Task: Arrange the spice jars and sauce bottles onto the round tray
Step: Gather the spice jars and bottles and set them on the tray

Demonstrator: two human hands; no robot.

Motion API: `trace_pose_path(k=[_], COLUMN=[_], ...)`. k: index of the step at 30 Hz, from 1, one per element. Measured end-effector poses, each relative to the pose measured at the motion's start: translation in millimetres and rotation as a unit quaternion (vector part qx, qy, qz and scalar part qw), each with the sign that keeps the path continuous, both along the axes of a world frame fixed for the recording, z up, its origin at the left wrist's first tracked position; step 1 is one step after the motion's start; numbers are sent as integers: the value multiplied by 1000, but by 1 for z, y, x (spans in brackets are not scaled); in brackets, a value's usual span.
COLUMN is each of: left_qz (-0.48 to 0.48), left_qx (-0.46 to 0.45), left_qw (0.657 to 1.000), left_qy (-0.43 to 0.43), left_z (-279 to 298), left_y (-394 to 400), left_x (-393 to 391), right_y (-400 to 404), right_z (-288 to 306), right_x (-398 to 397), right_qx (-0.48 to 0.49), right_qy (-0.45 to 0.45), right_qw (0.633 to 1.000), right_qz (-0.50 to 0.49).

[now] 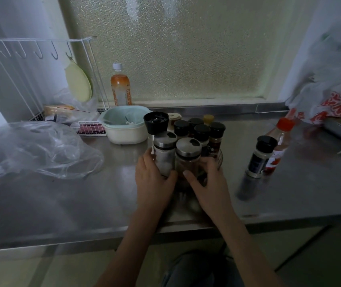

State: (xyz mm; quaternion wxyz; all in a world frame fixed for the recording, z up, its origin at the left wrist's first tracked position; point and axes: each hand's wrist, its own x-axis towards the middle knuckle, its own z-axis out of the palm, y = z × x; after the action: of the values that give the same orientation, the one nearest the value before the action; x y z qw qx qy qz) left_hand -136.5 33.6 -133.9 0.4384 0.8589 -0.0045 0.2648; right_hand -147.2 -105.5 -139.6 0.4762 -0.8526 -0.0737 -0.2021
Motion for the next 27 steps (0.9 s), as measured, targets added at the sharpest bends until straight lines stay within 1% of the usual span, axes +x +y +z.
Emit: trace_pose_path(k=[2, 6, 8, 9, 11, 12, 13, 15, 18, 20, 22, 23, 24, 25, 27], left_qz=[20, 32, 37, 39, 37, 32, 23, -9, -37, -30, -20, -19, -21, -21, -15], left_qx=[-6, -24, -51, -70, -94, -89, -75, -26, 67, 85, 78, 76, 75, 73, 72], left_qw=[1000, 999, 998, 996, 988, 983, 980, 981, 983, 985, 988, 990, 991, 992, 994], left_qy=[14, -6, -19, -42, -120, -157, -181, -190, -164, -150, -132, -121, -109, -97, -86], left_z=[0, 1, 3, 4, 7, 9, 10, 11, 7, 4, 2, 2, 2, 3, 5], left_y=[1, 2, 1, 1, -1, -2, -3, -7, -15, -16, -14, -13, -13, -14, -14], left_x=[0, 0, 0, -1, -5, -7, -10, -12, -9, -5, -2, -1, 0, 0, 1], right_y=[0, -1, 0, 1, 2, 3, 5, 10, 21, 32, 43, 48, 50, 51, 47], right_z=[-2, -3, 4, 12, 40, 58, 77, 110, 140, 147, 150, 149, 145, 142, 137], right_x=[1, 2, -4, -8, -5, 3, 15, 51, 104, 131, 151, 157, 162, 165, 168], right_qx=[-39, -147, -133, -107, -67, -64, -79, -145, -244, -285, -357, -394, -414, -413, -354], right_qy=[-13, -16, -41, -78, -165, -186, -187, -132, 24, 143, 231, 258, 267, 258, 204], right_qw=[999, 988, 986, 984, 970, 964, 963, 969, 968, 947, 902, 878, 866, 870, 909], right_qz=[-9, -54, -93, -119, -167, -176, -176, -149, -53, 25, 73, 83, 83, 82, 82])
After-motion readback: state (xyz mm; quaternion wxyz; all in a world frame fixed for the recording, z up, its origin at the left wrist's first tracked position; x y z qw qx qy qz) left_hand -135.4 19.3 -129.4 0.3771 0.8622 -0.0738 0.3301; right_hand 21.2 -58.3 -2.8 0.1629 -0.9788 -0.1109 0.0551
